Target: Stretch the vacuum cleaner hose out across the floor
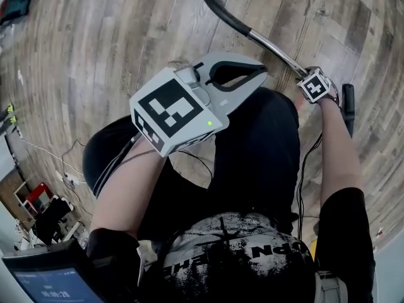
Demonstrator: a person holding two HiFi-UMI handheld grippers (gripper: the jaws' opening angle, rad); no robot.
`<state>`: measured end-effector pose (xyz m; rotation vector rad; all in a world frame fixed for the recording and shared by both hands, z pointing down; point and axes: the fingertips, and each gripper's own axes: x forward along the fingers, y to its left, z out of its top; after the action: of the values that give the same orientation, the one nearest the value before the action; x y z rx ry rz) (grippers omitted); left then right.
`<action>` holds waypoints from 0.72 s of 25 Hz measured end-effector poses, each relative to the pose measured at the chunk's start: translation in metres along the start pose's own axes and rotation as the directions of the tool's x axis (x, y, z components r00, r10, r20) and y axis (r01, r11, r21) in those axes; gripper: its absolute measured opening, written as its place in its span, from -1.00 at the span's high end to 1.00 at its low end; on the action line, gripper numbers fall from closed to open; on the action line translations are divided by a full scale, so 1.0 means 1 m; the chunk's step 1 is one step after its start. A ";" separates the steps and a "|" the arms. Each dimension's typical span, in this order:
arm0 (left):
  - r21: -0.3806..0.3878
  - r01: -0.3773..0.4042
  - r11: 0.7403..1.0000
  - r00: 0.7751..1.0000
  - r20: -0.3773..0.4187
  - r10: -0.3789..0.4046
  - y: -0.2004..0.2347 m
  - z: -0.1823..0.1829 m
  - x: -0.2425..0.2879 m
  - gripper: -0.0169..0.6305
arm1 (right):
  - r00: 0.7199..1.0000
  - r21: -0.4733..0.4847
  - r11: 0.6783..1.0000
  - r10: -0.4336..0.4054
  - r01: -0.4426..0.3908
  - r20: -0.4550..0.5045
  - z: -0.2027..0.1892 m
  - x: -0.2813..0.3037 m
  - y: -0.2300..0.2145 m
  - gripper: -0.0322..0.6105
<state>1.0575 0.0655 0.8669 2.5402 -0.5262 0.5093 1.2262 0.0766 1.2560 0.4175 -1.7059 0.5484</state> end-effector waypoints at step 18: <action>0.034 0.021 0.999 0.999 -0.033 -0.019 -0.012 -0.004 0.021 0.95 | 0.995 -0.039 0.996 0.077 -0.080 -0.065 -0.035 -0.005 0.032 0.36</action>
<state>1.0802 0.0714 0.8746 2.5623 -0.4839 0.5554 1.2379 0.1227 1.2526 0.3015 -1.6749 0.5766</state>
